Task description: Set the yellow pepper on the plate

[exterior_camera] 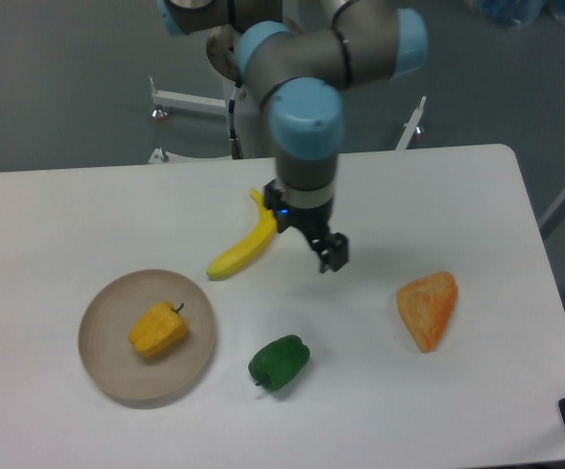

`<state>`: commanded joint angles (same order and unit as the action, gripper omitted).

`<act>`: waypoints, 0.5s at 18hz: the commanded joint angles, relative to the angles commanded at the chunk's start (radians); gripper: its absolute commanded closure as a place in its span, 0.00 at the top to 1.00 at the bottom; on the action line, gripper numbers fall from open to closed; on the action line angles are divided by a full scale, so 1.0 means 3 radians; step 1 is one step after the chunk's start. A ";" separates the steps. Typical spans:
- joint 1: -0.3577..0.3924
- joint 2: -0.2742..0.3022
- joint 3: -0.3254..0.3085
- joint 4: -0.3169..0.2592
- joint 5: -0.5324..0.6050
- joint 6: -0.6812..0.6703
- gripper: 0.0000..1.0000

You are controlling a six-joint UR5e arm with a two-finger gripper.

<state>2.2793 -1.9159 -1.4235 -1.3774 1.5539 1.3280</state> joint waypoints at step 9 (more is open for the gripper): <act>0.0139 -0.0077 -0.0010 -0.0092 0.0005 0.0247 1.00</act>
